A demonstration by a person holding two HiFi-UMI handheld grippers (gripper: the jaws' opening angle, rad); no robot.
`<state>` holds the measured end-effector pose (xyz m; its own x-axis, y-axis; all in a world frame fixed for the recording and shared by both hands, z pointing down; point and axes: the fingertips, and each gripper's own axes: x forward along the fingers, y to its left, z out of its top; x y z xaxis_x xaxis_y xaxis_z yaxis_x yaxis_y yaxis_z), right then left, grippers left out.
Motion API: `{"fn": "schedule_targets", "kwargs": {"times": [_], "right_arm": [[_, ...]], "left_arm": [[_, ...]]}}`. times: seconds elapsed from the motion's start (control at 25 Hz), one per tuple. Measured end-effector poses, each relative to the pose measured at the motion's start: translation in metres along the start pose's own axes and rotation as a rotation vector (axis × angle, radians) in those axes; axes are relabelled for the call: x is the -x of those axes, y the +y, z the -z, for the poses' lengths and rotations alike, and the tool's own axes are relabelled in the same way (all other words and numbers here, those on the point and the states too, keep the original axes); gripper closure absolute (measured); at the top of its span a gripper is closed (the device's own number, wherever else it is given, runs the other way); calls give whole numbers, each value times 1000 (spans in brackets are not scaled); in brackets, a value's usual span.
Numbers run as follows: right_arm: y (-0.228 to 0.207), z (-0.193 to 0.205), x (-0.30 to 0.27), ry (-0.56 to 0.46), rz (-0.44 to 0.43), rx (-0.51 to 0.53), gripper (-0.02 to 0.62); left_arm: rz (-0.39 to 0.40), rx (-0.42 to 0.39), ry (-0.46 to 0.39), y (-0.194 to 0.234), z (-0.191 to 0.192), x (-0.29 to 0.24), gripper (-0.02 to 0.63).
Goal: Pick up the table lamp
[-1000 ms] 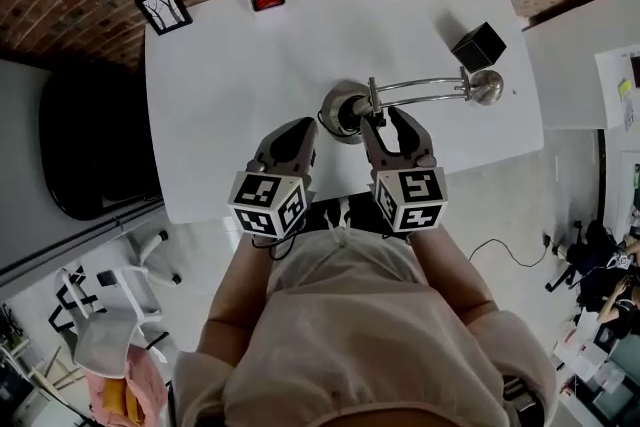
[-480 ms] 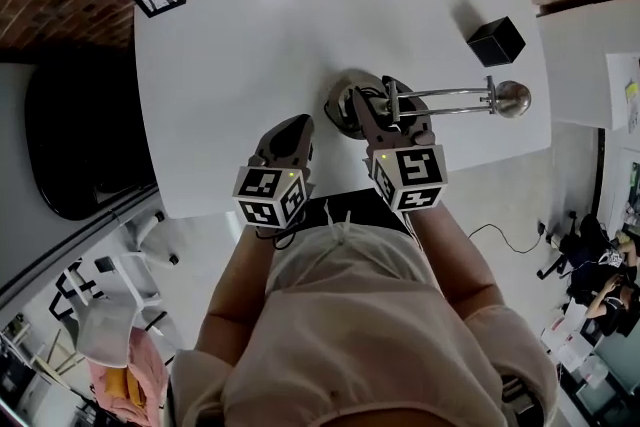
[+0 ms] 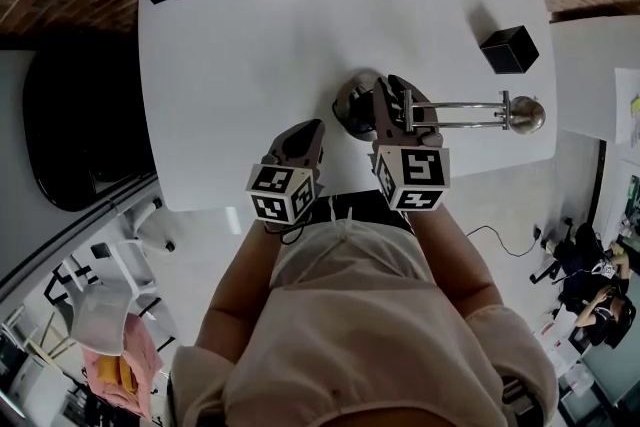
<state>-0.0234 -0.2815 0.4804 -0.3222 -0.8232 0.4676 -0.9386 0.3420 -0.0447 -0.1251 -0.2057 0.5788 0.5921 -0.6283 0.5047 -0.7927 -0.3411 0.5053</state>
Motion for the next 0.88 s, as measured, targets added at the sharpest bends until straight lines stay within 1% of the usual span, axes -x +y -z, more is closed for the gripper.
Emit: {"fn": "schedule_targets", "kwargs": {"times": [0.08, 0.16, 0.28, 0.36, 0.52, 0.56, 0.6, 0.64, 0.68, 0.76, 0.88], "right_arm": [[2, 0, 0, -2, -11, 12, 526], [2, 0, -1, -5, -21, 17, 528], [3, 0, 0, -7, -31, 12, 531], [0, -1, 0, -8, -38, -5, 531], [-10, -4, 2, -14, -67, -49, 531], [-12, -5, 4, -15, -77, -62, 531], [-15, -5, 5, -17, -87, -74, 531], [-18, -6, 6, -18, -96, -85, 531], [-21, -6, 7, -21, -106, -95, 531], [-26, -7, 8, -26, -127, -111, 531], [-32, -8, 10, -31, -154, -132, 531]], "left_arm": [[1, 6, 3, 0, 2, -2, 586], [7, -5, 11, 0, 3, -6, 586], [9, -10, 38, 1, 8, -13, 586], [13, 25, 57, 1, 13, -17, 586], [15, 141, 78, 0, 25, -29, 583], [18, 161, 86, -2, 28, -33, 566], [28, 181, 101, -5, 32, -37, 492], [42, 205, 118, -8, 36, -42, 394], [55, 236, 133, -11, 39, -46, 382], [69, 300, 142, -15, 42, -54, 382], [81, 359, 148, -20, 44, -63, 382]]}}
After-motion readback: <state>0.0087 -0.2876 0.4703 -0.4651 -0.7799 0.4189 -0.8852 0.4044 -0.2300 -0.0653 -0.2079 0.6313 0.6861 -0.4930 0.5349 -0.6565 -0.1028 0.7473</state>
